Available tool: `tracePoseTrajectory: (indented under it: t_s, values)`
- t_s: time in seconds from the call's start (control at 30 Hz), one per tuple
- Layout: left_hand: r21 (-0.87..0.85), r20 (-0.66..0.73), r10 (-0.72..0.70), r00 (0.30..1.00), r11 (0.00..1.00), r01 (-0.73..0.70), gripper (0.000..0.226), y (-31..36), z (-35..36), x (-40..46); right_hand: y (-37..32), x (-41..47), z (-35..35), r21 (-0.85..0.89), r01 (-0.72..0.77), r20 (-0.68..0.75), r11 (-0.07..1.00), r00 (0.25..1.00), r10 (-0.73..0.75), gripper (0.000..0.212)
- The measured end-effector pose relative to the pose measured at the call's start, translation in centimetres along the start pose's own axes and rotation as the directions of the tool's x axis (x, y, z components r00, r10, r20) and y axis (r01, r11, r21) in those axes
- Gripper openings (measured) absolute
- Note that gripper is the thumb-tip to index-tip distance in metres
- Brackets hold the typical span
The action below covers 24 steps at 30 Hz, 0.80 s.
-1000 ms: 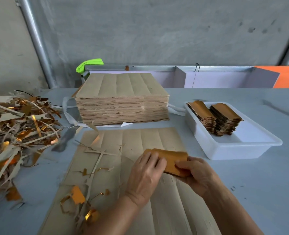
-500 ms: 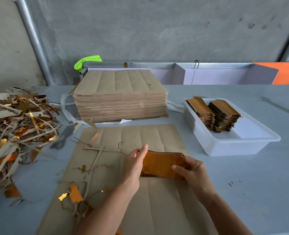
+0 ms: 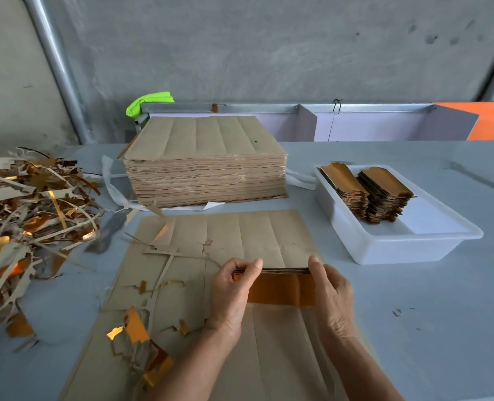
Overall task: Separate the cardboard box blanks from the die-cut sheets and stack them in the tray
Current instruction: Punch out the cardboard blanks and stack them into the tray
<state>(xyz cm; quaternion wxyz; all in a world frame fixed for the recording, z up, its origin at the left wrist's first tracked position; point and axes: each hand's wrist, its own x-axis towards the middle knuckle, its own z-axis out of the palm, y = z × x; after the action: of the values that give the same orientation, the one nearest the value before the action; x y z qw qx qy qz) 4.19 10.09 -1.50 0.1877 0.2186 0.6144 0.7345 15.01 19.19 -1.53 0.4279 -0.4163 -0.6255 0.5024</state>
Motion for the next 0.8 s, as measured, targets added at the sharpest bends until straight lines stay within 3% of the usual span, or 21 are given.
tracePoseTrajectory:
  t_s: [0.1,0.27,0.43,0.53,0.6,0.7,0.8]
  values:
    - [-0.073,-0.018,-0.051,0.999,0.996,0.049,0.036,-0.3,0.0,0.0,-0.1,-0.4,0.3,0.084,-0.002,0.003,0.996,1.000,0.002,0.058]
    - [-0.128,0.024,-0.047,0.999,0.991,0.049,0.018,-0.3,0.4,-0.1,-0.3,-0.6,0.6,0.156,0.004,0.061,0.988,0.998,-0.014,0.058]
    - [-0.076,0.113,-0.050,0.992,0.995,0.059,0.026,-0.6,-0.1,-0.4,-0.5,-0.9,0.4,0.159,-0.023,0.018,0.987,1.000,0.020,0.054]
    - [-0.035,0.177,-0.038,0.983,0.998,0.044,0.047,-0.6,-0.2,-0.5,-0.5,-1.1,0.3,0.163,-0.039,-0.012,0.986,0.999,0.042,0.053]
    - [0.006,0.214,-0.052,0.975,0.999,0.052,0.048,-0.6,-0.5,-0.4,-0.5,-1.3,0.1,0.170,-0.057,-0.001,0.984,0.998,0.058,0.056]
    - [0.039,0.257,-0.103,0.961,0.995,0.096,0.032,-0.8,-0.9,-0.3,-0.4,-1.4,0.1,0.216,-0.089,0.030,0.972,0.996,0.085,0.055]
    - [0.011,0.187,-0.090,0.978,0.996,0.089,0.022,-0.4,-0.8,-0.2,-0.9,-0.8,-0.4,0.264,-0.106,0.162,0.959,0.985,0.064,0.044]
